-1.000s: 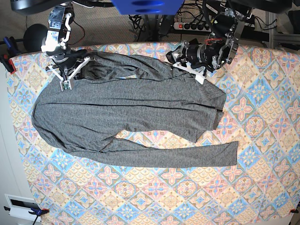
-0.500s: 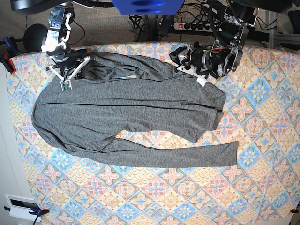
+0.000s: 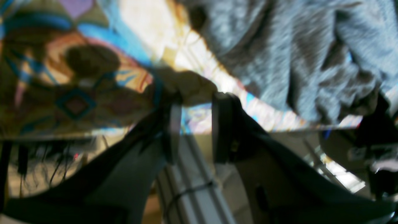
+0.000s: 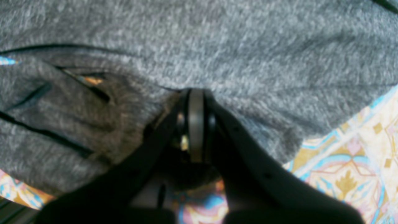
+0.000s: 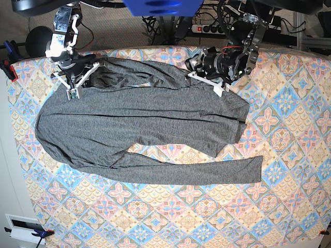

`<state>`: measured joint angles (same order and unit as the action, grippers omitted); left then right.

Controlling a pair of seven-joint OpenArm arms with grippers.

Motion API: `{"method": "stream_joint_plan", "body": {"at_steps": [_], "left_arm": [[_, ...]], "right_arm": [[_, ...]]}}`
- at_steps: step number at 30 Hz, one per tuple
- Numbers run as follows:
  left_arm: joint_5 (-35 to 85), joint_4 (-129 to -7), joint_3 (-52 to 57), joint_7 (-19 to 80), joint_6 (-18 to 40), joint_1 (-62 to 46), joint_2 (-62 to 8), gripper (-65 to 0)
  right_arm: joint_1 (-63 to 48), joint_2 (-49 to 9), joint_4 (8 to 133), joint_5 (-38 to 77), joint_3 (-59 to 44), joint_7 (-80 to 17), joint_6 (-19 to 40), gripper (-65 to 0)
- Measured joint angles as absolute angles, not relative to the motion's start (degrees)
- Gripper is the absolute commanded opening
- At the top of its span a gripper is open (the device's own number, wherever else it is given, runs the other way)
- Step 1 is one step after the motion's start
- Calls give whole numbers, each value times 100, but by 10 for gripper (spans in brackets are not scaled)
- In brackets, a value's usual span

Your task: Layout the t-shirt on the table in an organized manner, then fold the t-shirt properly

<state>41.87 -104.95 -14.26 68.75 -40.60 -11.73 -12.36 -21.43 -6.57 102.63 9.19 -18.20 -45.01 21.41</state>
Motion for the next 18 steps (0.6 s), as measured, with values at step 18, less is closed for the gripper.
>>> {"method": "stream_joint_plan", "body": {"at_steps": [18], "left_arm": [[3898, -10462, -1435, 6449, -4029, -972, -1219, -636]], "right_arm": [[-2143, -659, 10263, 919, -1820, -4504, 2126, -650]]}}
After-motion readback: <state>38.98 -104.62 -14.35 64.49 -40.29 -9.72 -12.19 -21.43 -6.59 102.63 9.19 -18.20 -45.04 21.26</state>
